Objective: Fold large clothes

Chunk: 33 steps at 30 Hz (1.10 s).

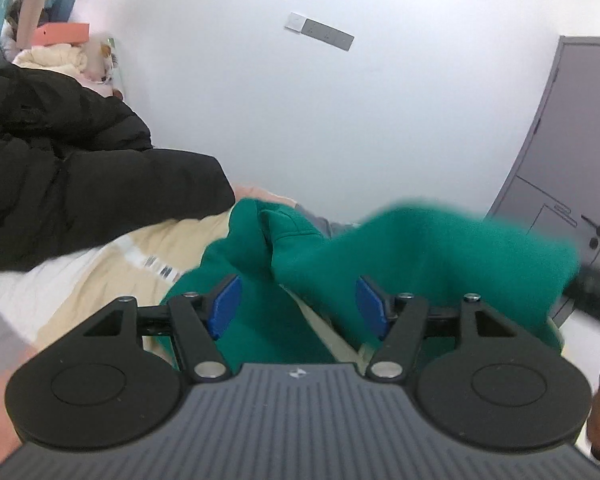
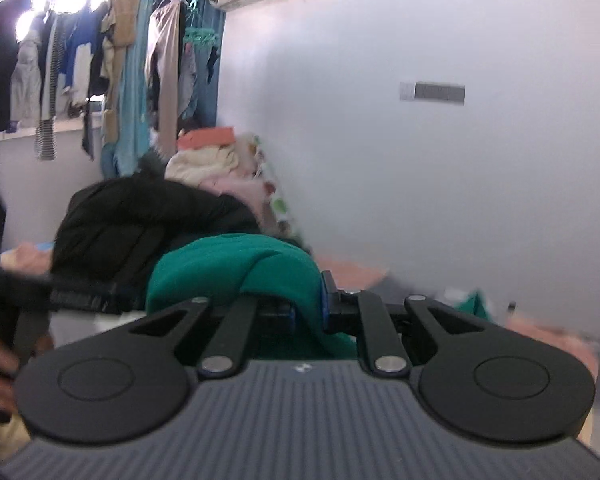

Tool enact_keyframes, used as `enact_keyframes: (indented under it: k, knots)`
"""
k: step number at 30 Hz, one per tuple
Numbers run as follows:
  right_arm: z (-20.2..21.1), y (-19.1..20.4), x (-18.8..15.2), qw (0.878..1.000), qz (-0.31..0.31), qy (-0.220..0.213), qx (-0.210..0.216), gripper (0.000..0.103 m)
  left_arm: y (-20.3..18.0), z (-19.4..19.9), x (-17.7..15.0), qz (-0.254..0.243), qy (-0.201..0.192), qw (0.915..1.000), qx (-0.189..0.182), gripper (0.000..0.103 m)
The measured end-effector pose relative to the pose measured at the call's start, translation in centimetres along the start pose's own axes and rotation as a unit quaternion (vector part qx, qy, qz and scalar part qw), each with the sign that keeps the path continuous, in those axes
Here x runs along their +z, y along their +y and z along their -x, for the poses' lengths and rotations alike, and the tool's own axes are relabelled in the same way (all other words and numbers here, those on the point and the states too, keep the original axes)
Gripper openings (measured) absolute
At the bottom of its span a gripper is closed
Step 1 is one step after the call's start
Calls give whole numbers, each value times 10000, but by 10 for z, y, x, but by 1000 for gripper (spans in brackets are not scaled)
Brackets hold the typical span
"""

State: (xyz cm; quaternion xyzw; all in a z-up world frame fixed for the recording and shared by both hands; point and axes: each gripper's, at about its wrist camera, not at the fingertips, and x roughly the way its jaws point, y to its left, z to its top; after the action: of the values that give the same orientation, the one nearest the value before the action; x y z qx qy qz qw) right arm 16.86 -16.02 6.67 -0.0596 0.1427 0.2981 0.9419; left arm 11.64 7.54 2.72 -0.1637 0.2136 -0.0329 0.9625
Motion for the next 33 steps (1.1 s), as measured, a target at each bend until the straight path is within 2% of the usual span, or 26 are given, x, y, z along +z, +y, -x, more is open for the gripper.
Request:
enact_keyframes:
  k: [6,9,12,15,17,19,24,28,31,32,33]
  knots:
    - [19,27,-72,9966,-217,797,-4,15,-10,11,-41,-36,274,9996,-104,75]
    - [11,31,-95,9891,-534,1368,-123,15,-16,7,-59,-118,432,9989,-145,75]
    - [11,30,-110,9831,-855,1607,-180,17,-17,-1,-67,-73,540,9983,-225,75]
    - [15,20,-113,9792,-1153,1661,-157,20,-19,-6,-73,-113,576,9976,-374,77]
    - [21,18,-112,9772,-1303,1670,-141,26,-19,-9,-75,-126,585,9973,-415,77]
    - [32,13,-113,9760,-1457,1617,-114,41,-20,-12,-77,-95,581,9969,-524,78]
    - [60,3,-110,9769,-1827,1110,-73,52,-26,-12,-77,19,595,9940,-921,78]
    - [62,-13,-105,9735,-2162,740,-79,52,-33,-17,-85,-12,706,9911,-1133,78]
    - [47,-17,-107,9704,-2302,724,-68,52,-37,-27,-95,-104,907,9892,-1151,78]
    - [45,-18,-110,9703,-2300,745,-89,51,-39,-31,-99,-135,1009,9884,-1131,78]
    - [39,-18,-113,9706,-2273,792,-107,43,-40,-35,-103,-156,1081,9877,-1122,78]
